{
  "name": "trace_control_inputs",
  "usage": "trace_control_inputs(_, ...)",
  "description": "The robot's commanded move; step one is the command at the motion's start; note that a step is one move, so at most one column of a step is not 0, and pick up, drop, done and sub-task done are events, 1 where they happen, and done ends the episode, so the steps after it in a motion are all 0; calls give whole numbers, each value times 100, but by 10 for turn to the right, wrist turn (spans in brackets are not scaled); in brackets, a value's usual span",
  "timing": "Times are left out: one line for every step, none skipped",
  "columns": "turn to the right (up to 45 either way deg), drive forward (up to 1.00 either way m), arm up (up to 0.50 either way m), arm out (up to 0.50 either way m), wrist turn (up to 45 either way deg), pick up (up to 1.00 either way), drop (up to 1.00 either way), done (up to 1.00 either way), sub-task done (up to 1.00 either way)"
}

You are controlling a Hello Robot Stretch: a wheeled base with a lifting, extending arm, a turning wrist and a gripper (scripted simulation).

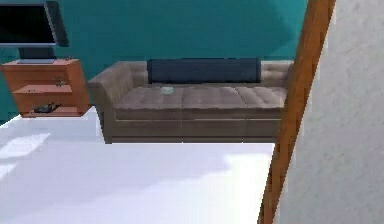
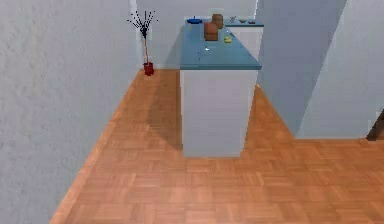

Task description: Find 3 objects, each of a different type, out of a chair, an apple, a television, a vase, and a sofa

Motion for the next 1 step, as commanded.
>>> trace_control_inputs(-120,0,0,0,0,0,0,0,0)
